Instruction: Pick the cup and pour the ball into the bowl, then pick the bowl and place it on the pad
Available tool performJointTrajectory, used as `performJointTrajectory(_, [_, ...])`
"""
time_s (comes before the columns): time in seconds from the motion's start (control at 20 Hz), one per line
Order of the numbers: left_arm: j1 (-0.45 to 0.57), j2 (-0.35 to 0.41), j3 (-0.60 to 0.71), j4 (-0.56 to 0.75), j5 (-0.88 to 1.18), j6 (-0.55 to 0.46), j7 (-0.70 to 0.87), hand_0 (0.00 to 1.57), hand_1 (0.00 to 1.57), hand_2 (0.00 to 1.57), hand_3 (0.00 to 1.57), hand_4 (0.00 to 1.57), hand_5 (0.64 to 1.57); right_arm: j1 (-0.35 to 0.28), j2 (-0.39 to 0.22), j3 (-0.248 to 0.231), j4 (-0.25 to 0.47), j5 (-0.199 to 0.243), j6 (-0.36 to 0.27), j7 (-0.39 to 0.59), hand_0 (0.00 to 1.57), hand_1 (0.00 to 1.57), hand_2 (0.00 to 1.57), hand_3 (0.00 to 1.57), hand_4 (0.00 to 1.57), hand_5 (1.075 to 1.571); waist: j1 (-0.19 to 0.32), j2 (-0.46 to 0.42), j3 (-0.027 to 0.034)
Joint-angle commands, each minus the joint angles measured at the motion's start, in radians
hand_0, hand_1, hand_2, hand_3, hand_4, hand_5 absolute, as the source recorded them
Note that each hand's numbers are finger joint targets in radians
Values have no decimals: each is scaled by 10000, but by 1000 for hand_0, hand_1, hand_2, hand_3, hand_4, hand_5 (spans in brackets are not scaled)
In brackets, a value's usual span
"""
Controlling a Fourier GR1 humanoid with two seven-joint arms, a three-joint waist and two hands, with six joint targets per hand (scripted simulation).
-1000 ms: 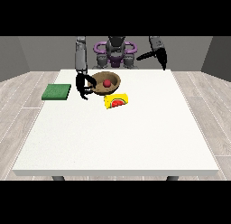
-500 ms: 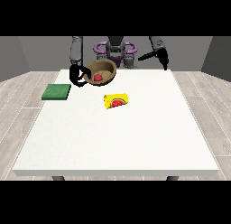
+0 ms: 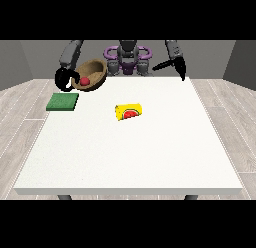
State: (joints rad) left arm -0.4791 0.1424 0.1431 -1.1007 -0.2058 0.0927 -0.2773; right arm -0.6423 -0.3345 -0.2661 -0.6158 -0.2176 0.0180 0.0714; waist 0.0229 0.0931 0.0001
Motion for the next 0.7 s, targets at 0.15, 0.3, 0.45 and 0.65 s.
performJointTrajectory(0.15, [-369,-175,-198,-238,-178,393,-693,0,0,0,0,0,1565,-149,-1607,-1015,323,-893,1564,-220,1571,1571,1571,1571,1062,1562,103,1299,5])
performJointTrajectory(0.3, [0,-588,-144,152,-352,1162,-1660,0,0,0,0,0,1565,198,-1577,-1003,219,-941,1912,-650,1571,1571,1571,1571,1062,1562,-259,1575,0])
performJointTrajectory(0.45, [-751,-945,-947,-1261,-834,1320,-449,0,0,0,0,0,1565,-365,-3038,-1890,1247,-1384,2721,-1120,1571,1571,1571,1366,1031,1562,463,2744,21])
performJointTrajectory(0.65, [-829,-811,-1173,-2401,-1020,1347,-95,0,0,0,0,0,1565,-100,-3379,-1919,1750,-1000,2757,-2558,1571,1571,1571,1192,1008,1567,700,3542,25])
